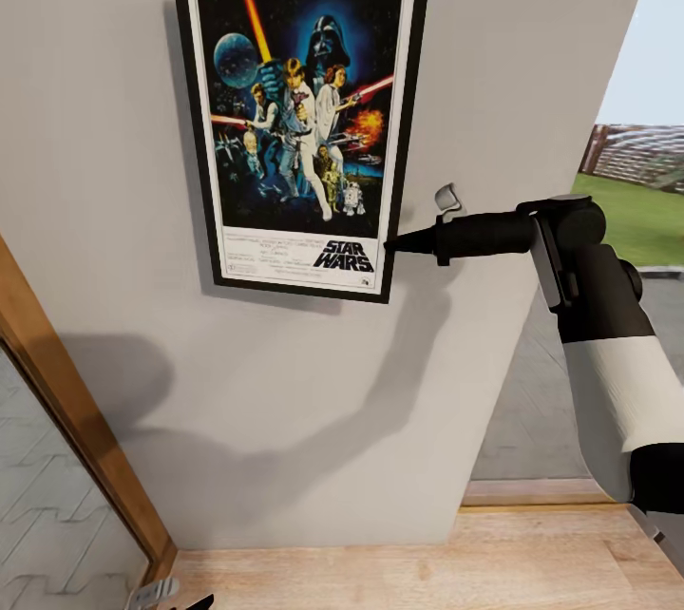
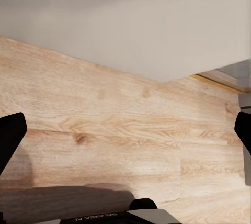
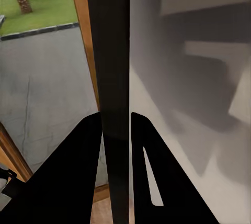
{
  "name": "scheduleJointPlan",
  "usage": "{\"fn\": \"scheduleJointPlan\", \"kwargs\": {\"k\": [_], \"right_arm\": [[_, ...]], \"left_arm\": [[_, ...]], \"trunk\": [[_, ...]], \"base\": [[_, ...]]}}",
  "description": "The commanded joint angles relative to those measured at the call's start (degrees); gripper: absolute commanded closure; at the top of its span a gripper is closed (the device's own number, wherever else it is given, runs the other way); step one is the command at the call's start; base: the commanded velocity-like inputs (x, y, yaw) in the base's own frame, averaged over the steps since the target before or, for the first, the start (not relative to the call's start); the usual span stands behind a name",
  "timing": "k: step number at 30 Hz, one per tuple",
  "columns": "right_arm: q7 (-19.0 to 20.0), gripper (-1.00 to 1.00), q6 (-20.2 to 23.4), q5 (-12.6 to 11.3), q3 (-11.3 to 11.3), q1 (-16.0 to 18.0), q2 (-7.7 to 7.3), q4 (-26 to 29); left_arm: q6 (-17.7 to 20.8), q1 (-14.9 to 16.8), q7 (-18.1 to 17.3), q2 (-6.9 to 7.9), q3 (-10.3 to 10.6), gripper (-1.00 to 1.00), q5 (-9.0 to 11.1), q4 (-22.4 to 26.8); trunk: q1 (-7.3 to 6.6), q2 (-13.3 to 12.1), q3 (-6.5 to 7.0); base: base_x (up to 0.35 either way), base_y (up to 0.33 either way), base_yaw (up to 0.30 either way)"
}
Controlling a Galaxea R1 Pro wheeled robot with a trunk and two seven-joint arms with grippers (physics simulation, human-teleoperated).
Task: Pick up the poster from the kitchen countertop and hang it on one of the wall nails in the kitchen.
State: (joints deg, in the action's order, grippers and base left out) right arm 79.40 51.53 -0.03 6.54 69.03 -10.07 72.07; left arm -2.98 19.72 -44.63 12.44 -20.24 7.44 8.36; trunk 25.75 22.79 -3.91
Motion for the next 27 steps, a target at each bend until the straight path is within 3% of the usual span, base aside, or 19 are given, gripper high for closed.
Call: {"fn": "scheduleJointPlan", "kwargs": {"k": [1, 12, 20, 27], "right_arm": [[0.23, 1.00, 0.68, -0.05, 0.06, 0.09, -0.03, 0.02], [0.23, 1.00, 0.68, -0.05, 0.07, 0.09, -0.03, 0.00], [0.23, 1.00, 0.68, -0.05, 0.06, 0.08, -0.03, 0.01], [0.23, 1.00, 0.68, -0.05, 0.05, 0.05, -0.03, 0.01]], "left_arm": [[-0.27, 0.06, -0.11, 0.04, 0.46, -1.00, 0.56, -0.10], [-0.27, 0.06, -0.11, 0.04, 0.46, -1.00, 0.56, -0.10], [-0.26, 0.06, -0.11, 0.04, 0.46, -1.00, 0.56, -0.10], [-0.26, 0.06, -0.13, 0.04, 0.46, -1.00, 0.56, -0.10]], "trunk": [[0.04, 0.13, -0.13], [0.04, 0.13, -0.13], [0.04, 0.13, -0.13], [0.04, 0.13, -0.13]], "base": [[0.001, 0.000, 0.000], [0.007, 0.000, 0.000], [0.180, 0.000, 0.000], [0.015, 0.000, 0.000]]}}
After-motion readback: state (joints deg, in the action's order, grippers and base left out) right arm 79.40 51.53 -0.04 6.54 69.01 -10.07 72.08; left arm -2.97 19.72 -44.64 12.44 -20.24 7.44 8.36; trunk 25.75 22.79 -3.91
